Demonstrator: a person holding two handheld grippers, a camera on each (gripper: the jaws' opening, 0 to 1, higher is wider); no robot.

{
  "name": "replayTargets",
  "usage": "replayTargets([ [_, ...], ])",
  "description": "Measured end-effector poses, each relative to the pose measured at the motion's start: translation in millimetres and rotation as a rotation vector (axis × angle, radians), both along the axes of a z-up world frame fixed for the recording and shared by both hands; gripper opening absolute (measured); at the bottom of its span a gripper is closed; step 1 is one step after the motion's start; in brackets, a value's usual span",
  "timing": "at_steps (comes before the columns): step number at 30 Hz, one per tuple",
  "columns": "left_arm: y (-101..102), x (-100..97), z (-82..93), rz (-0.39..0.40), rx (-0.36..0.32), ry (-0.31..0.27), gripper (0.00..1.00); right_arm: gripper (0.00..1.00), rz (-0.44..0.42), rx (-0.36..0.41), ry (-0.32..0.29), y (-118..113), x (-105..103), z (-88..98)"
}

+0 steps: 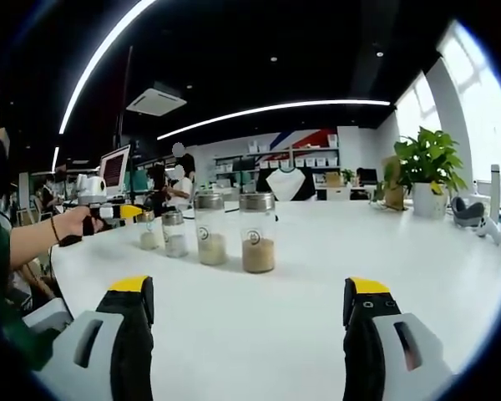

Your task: Rotate the seasoning bottle until the label or dispensing opening points toward the visible target arrow and the bottle remains upright within the marked orientation range

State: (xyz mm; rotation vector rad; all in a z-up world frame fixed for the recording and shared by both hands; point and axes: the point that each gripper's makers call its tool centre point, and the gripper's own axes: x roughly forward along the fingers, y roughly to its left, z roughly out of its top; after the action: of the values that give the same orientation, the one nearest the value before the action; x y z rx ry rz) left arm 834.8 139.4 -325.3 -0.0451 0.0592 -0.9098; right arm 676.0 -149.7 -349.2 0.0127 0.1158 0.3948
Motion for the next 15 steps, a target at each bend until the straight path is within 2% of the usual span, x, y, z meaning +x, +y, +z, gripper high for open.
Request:
replayTargets([
  [1,-2.7,-0.8,0.3,-0.032,-0.021,-0.003,0.55,0.97,-0.001,0.0,-0.001,-0.4,0.2,0.3],
  [2,-2.2,0.7,-1.4,-0.031,-0.026,0.012,0.56,0.97,-0.002,0.0,0.0,-0.6,0.3,0.2],
  [5,-2.2,3.2,-8.3,-0.042,0.029,0.016,0.55,0.97,-0.003,0.003,0.003,-1.0,0.7,-0.7],
  [10,-0.7,4.4,-5.7,-0.067,0.022,0.017,0.52,0.97,-0.004,0.005,0.002,-1.7,1.0,-0.7],
  [15,-2.9,2.8,-9.2,-0.093,0.043,0.025,0.5,0.97,-0.007,0.005,0.002,-3.0,1.2,-0.9],
])
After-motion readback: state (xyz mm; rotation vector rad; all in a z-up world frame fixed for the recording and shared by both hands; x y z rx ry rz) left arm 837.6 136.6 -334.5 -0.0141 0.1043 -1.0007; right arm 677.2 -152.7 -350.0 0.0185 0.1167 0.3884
